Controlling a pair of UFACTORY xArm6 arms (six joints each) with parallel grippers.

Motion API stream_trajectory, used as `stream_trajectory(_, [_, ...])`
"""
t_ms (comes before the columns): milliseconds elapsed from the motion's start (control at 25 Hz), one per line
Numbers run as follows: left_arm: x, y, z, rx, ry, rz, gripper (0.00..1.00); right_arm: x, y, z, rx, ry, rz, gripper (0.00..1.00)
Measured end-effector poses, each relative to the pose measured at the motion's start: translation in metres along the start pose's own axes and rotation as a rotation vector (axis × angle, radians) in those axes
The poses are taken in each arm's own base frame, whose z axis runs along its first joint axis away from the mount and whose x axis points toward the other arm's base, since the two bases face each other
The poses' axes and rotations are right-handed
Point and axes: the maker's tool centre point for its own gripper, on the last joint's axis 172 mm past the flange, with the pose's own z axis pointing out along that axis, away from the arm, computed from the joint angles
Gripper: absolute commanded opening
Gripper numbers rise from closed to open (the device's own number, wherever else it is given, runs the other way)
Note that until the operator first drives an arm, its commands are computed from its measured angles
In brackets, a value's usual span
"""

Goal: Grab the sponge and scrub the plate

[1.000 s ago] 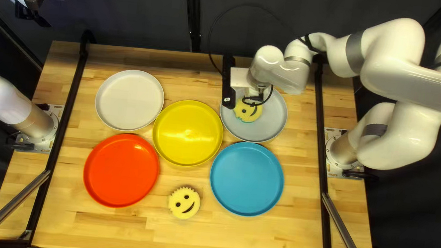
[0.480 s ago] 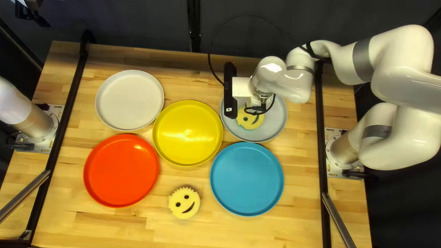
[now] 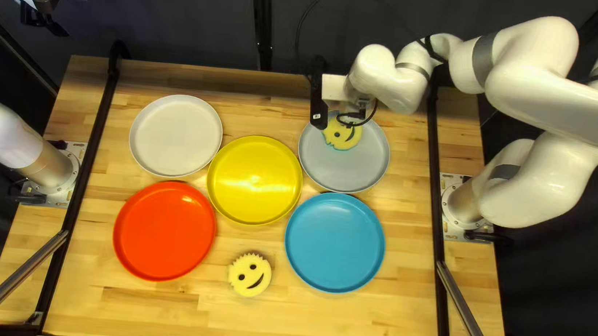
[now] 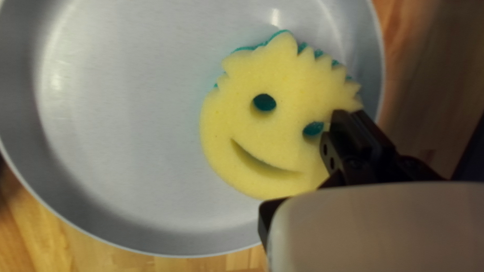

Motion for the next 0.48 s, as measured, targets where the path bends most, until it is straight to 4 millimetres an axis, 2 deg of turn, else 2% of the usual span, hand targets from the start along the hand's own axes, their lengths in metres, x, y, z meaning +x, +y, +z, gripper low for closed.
stream_trajectory(160, [0.0, 0.0, 0.0, 0.0, 0.0, 0.0, 1.0, -0.006, -0.013, -0.002, -0.011, 0.014, -0.02, 0.0])
stream_trajectory(480, [0.0, 0.0, 0.0, 0.0, 0.0, 0.0, 1.0, -0.018, -0.051, -0.011, -0.032, 0.031, -0.063, 0.0])
